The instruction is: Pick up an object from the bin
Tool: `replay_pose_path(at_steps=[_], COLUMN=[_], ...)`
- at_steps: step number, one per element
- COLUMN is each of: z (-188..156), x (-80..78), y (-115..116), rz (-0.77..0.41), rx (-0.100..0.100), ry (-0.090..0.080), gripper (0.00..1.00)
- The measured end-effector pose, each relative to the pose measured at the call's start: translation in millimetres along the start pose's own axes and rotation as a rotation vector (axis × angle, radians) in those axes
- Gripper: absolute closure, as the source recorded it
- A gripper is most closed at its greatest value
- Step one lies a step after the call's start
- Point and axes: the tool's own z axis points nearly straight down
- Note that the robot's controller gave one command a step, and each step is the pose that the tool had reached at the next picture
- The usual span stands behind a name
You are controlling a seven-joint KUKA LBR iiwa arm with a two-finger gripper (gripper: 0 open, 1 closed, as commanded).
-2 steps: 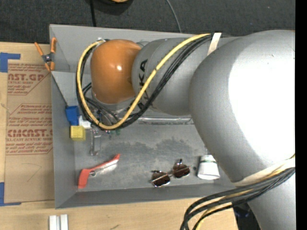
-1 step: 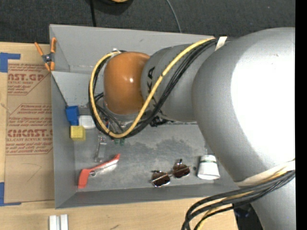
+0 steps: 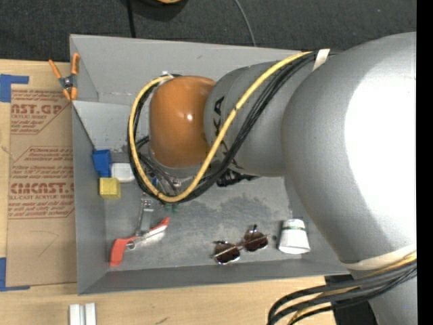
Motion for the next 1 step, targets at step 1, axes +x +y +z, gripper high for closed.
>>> replay_pose_path(at_steps=[1], z=[-20.8], x=[5.2], y=[7.2], rz=[-0.260], rx=[-0.007], ry=[-0.017], gripper=[0.00])
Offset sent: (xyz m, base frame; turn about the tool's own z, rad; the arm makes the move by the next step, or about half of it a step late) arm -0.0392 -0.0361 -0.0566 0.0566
